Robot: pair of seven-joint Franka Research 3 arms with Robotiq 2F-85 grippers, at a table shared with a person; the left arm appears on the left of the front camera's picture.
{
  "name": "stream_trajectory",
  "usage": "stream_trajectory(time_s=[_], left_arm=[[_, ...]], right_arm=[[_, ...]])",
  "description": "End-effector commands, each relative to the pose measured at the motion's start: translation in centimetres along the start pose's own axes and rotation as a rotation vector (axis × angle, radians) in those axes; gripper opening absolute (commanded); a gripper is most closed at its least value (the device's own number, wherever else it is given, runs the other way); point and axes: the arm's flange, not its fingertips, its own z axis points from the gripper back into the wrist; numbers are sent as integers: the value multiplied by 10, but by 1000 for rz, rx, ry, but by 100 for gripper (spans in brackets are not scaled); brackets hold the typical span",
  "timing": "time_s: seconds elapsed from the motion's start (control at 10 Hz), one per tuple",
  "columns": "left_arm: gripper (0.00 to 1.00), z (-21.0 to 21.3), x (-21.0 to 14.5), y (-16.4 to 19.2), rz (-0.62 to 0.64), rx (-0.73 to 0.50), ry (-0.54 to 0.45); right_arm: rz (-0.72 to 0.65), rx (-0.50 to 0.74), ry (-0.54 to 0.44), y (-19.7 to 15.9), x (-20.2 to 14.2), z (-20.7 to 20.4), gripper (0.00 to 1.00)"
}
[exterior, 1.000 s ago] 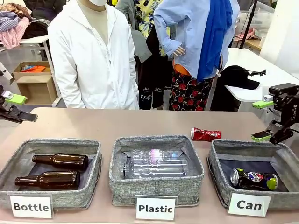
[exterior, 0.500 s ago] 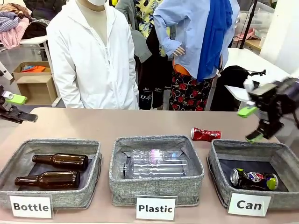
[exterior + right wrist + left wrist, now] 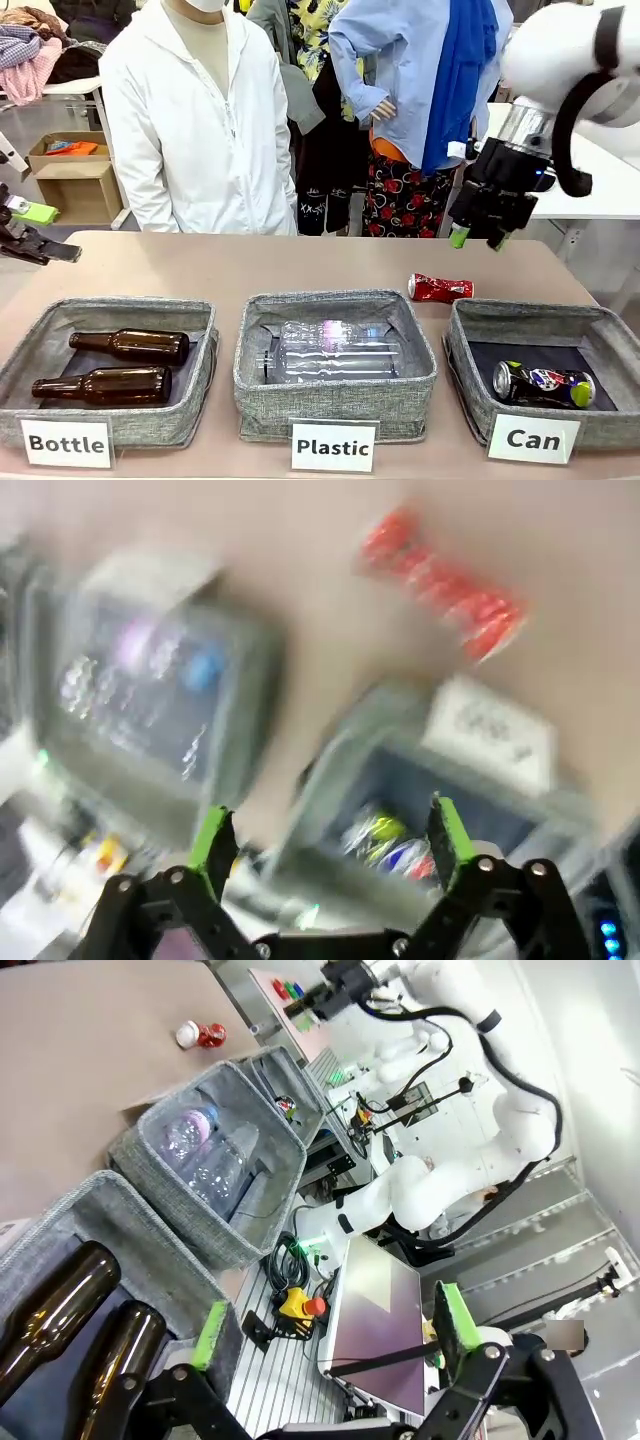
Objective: Sort the can waste into the basket.
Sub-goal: Pick up the can waste from the table and place it in the right Fabric basket.
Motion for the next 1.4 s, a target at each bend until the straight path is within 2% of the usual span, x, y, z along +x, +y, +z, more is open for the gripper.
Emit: stream_trajectory(time_s=[0.0,0.1,0.2,0.6,0.7,0.8,0.9,1.0,1.2,1.3], left_arm=[[100,-1,-2,-1,-2,10,6],[100,-1,-2,-1,-2,10,6],[100,-1,-2,-1,-2,10,6],[100,-1,-2,-1,-2,10,6],[100,-1,-2,-1,-2,10,6],[100,-1,-2,-1,-2,10,6],[100,-1,-2,-1,-2,10,6],[100,-1,-2,-1,-2,10,6],[100,-1,-2,-1,-2,10,6],[100,-1,-2,-1,-2,10,6]], right_arm=[[-97,-162,-132,1,12,-23,100],[-90,-92,-62,-5,14,-27,100],[-8,-90,-83,-4,15,-6,100],[-28,-103,-91,-6,18,-14,100],[185,-136,-55,-6,40,-17,100],[487,-149,-17,-6,58,-24,100],[797,-97,18,-7,63,-29,100],[1029,-101,44,-10,66,-35,100],[1391,-88,174,-7,62,-51,100],[1408,-89,207,-7,63,-55,100]])
